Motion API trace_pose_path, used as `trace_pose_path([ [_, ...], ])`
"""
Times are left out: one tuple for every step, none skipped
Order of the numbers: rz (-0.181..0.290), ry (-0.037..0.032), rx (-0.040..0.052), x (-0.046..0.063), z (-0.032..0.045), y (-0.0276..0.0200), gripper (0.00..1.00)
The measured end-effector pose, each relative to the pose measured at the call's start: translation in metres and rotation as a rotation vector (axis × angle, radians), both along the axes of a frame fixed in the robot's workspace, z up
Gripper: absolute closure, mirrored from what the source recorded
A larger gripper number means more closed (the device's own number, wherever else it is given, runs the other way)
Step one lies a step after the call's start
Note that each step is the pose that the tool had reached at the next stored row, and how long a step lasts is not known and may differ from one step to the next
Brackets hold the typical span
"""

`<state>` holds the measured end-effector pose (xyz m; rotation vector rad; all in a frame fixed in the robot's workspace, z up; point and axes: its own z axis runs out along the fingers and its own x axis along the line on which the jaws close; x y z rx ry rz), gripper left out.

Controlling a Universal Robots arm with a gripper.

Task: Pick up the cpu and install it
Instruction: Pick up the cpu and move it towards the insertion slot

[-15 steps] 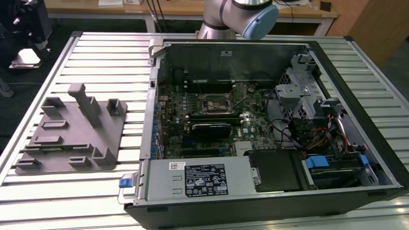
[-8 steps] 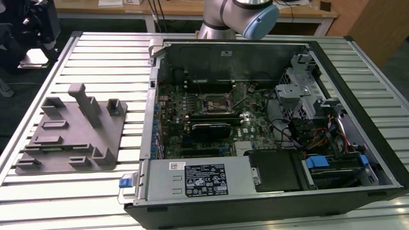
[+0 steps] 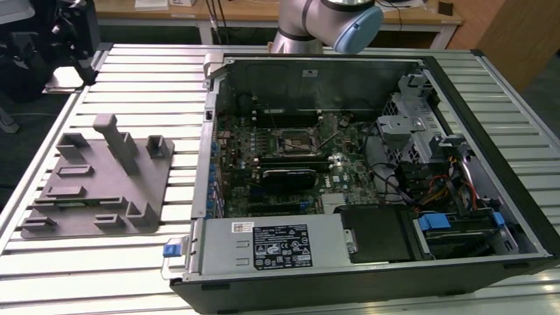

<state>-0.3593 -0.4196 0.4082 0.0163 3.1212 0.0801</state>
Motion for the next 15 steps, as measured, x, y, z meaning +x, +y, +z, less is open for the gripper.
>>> trace_pose_path([
  [0.0,0.0001,0.0,0.003,0.0,0.0,0.46],
  [0.0,0.0003,0.0,0.005,0.0,0.0,0.46],
  [0.0,0.0003,0.0,0.008,-0.0001,0.0,0.46],
  [0.0,0.0005,0.0,0.011,0.0,0.0,0.46],
  [0.0,0.0007,-0.0001,0.013,0.0,0.0,0.46],
  [0.0,0.0009,-0.0001,0.016,0.0,0.0,0.46],
  [0.0,0.001,0.0,0.019,0.0,0.0,0.46],
  [0.0,0.0011,0.0,0.021,0.0,0.0,0.46],
  [0.0,0.0013,0.0,0.024,0.0,0.0,0.46],
  [0.0,0.0013,0.0001,0.026,-0.0001,0.0,0.46],
  [0.0,0.0014,0.0,0.029,0.0,0.0,0.46],
  [0.0,0.0016,0.0,0.031,0.0,0.0,0.46],
  [0.0,0.0017,0.0,0.034,0.0,0.0,0.46],
  [0.0,0.0018,0.0,0.036,0.0,0.0,0.46],
  [0.0,0.0019,0.0,0.039,0.0,0.0,0.46],
])
